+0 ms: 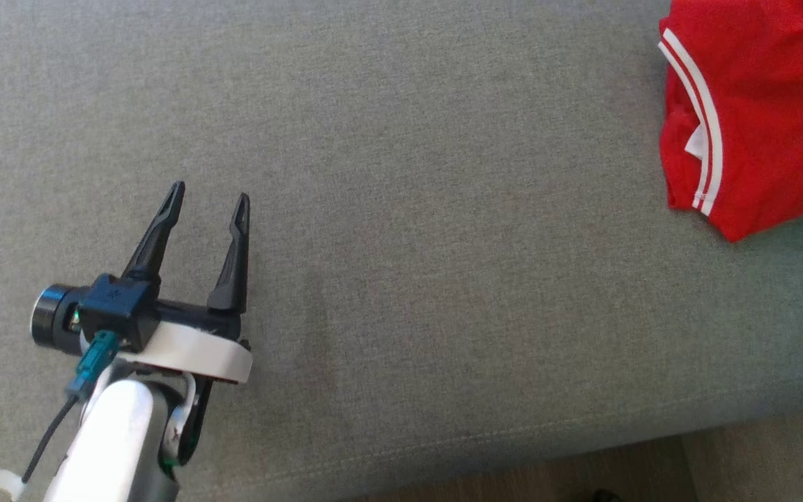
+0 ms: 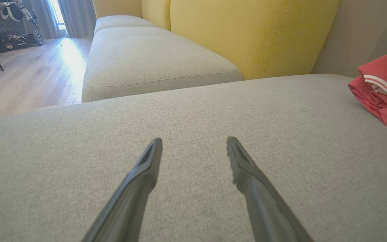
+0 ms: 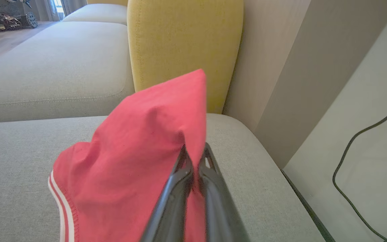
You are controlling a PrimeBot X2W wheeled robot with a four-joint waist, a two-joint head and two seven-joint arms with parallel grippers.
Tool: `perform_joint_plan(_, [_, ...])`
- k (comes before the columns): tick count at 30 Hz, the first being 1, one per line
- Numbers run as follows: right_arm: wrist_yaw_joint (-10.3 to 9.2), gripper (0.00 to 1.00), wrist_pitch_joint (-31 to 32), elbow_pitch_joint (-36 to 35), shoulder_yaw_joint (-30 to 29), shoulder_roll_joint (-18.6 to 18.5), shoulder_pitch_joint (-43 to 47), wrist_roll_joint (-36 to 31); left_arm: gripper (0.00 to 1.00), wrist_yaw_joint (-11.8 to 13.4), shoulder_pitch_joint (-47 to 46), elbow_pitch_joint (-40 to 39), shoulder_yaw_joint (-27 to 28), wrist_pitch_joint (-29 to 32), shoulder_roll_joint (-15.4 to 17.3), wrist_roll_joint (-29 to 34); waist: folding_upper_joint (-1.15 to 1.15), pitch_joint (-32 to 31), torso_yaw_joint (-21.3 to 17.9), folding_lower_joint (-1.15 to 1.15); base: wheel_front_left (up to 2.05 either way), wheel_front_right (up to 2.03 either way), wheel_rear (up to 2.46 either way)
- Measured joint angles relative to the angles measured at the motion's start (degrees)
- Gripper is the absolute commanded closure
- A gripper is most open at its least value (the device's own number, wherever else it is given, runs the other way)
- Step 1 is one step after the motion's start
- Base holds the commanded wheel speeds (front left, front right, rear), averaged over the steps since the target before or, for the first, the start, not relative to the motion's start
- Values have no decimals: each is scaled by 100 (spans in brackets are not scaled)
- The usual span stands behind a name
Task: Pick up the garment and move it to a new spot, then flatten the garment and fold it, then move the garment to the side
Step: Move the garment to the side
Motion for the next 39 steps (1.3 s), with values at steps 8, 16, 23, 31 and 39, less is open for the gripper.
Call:
perform_joint_plan(8, [0,9,11,254,-309,52,-113,85,0,0,-190,1,-56,-1,21,-1,0,115,15,0,0,0,0])
perform_joint_plan(16, [0,0,-15,166,-541,212,-82,54,0,1,-191,57,-92,-2,47,-2,0,62,-21,0,0,0,0])
perform_joint_plan(23, [0,0,-30,-682,-761,920,523,-226,0,16,-171,100,-91,-26,65,-62,0,-186,-77,0,0,0,0])
perform_joint_plan(31, [0,0,-378,-1834,-535,2031,1377,-622,0,158,171,111,-58,-53,54,-172,0,-598,-80,0,0,0,0])
perform_joint_plan(39, [0,0,-801,-1905,626,2492,1821,-734,0,220,308,182,15,-59,-1,-282,0,-937,147,0,0,0,0])
